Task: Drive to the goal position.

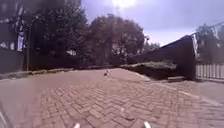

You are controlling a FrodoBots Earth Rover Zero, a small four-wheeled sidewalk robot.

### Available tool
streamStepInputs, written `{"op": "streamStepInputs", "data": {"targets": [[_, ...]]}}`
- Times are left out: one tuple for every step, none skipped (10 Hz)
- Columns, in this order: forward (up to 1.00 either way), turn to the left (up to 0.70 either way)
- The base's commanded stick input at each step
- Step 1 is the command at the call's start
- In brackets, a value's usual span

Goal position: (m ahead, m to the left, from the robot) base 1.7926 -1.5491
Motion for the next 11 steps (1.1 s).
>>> {"op": "streamStepInputs", "data": {"targets": [[0.7,-0.13],[0.7,-0.27],[0.7,-0.35],[0.7,-0.35],[0.7,0.0],[0.7,0.0],[0.7,0.0],[0.7,0.0],[0.7,0.0],[0.0,0.0],[0.0,0.0]]}}
